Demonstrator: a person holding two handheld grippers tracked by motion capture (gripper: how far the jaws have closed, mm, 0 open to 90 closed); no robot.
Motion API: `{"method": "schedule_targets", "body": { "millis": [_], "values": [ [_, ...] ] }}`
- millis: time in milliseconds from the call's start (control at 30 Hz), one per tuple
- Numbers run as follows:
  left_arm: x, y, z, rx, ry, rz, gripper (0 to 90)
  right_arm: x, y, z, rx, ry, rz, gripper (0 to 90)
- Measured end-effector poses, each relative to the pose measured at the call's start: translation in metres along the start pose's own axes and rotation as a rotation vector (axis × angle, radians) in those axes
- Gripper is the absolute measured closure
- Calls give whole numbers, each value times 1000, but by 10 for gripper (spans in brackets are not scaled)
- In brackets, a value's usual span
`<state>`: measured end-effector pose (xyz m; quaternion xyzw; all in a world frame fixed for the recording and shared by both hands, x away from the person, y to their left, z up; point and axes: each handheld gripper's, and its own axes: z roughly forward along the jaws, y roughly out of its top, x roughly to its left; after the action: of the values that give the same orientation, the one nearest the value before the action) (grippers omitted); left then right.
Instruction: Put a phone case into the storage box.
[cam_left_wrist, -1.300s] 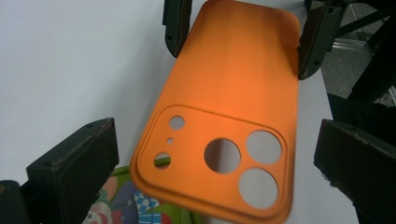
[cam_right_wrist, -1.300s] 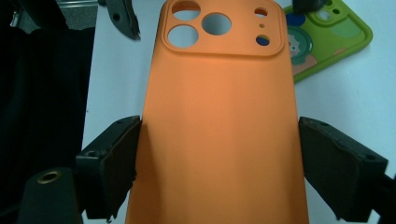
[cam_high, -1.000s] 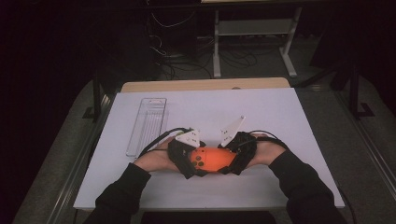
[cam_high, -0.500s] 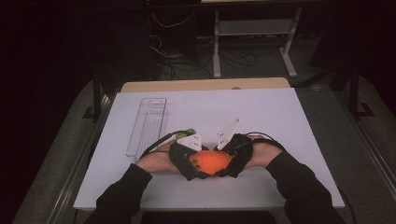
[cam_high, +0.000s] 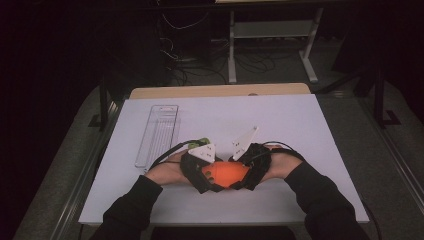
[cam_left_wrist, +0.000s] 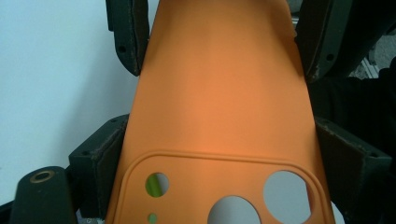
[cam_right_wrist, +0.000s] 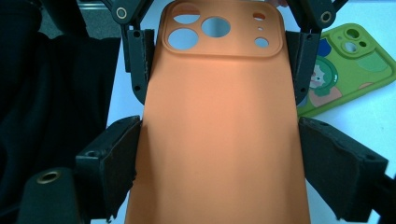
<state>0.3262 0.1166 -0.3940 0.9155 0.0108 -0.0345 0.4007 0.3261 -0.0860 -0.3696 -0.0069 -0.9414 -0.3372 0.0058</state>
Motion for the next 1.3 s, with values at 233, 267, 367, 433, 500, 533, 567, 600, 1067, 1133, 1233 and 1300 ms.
{"method": "schedule_targets", "body": {
  "millis": [233,267,367,433,500,533,567,600,1067,1133,1233,1300],
  "values": [
    [0,1,3,14,-18,-8,151,0,-3,3,7,11,11,145],
    [0,1,3,15,-17,-9,152,1,-3,3,10,10,12,144],
    [1,0,1,22,-9,-9,152,3,-4,1,23,13,64,127],
    [2,-1,1,15,-10,-42,151,2,-4,-3,8,9,70,121],
    [2,-2,0,18,-1,-54,151,1,-6,-8,-9,-11,80,115],
    [4,-2,-1,26,4,-47,151,0,-7,-11,-18,-18,93,108],
    [3,-3,-2,25,12,-56,151,-3,-8,-13,-47,-43,66,108],
    [4,-3,-3,27,20,-60,151,-4,-10,-16,-58,-61,78,109],
    [11,-8,-10,22,194,-207,151,-1,-42,-37,-158,-217,264,60],
    [12,-8,-10,26,215,-222,151,2,-46,-37,-159,-248,309,52],
    [13,-9,-11,16,249,-271,152,5,-52,-35,-194,-278,386,52],
    [14,-10,-11,20,262,-283,152,6,-59,-35,-227,-301,435,52]
  ]
}}
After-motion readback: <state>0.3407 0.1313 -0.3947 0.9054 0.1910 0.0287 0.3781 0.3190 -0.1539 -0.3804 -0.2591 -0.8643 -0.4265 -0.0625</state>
